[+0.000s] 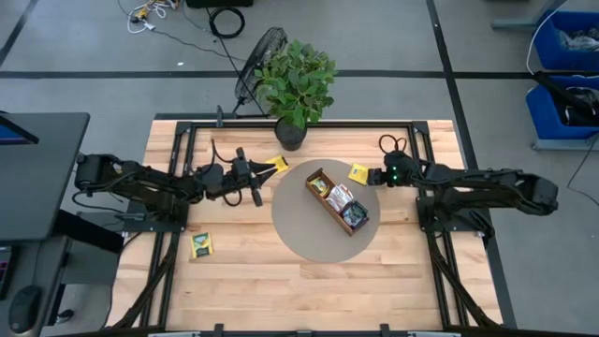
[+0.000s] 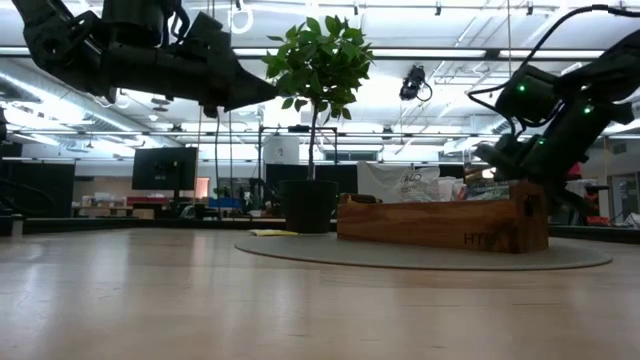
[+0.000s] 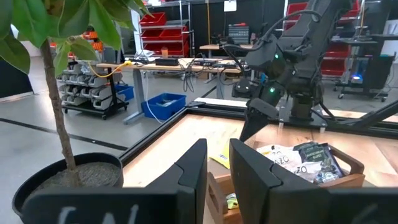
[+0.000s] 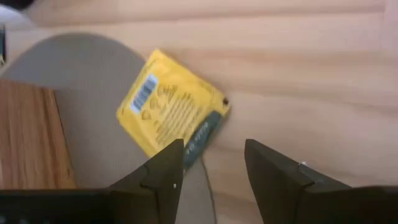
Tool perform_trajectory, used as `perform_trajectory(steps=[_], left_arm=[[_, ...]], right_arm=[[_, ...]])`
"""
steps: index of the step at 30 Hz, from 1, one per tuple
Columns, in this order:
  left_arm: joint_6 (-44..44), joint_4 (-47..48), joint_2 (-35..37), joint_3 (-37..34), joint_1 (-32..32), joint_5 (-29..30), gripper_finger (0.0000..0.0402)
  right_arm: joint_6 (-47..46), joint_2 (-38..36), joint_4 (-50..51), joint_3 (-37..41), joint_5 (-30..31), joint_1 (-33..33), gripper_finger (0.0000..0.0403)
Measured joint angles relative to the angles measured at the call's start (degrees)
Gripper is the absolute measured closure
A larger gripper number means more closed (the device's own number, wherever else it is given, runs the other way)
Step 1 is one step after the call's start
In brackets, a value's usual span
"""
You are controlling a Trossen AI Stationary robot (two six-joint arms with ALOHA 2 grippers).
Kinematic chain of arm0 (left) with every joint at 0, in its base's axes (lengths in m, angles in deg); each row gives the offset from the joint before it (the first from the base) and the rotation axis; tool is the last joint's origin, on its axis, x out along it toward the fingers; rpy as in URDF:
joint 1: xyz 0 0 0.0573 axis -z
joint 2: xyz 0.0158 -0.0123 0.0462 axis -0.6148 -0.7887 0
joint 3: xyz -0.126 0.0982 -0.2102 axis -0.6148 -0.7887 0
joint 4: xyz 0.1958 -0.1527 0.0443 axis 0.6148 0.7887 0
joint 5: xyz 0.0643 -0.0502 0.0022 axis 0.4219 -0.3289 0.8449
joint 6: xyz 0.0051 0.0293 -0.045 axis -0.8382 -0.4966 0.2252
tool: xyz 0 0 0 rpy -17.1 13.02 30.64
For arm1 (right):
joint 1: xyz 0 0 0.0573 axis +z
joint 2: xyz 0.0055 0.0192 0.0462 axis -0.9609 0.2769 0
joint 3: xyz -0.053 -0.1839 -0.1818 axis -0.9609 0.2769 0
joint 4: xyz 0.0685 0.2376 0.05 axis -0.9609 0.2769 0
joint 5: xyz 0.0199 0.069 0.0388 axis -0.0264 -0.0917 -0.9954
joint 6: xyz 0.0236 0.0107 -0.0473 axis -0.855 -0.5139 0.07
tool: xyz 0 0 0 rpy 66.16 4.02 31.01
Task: Pick & Place Tea
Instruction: Put the yellow tea bag into the left section of the wooden organizer
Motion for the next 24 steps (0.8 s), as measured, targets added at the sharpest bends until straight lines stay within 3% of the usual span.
perform_trajectory(steps=[24], left_arm=[[-1.1, 1.2, 0.0, 0.0, 0.0, 0.0, 0.0328]], right_arm=[[3.9, 15.4, -18.5, -0.2, -9.0, -4.2, 0.0224]])
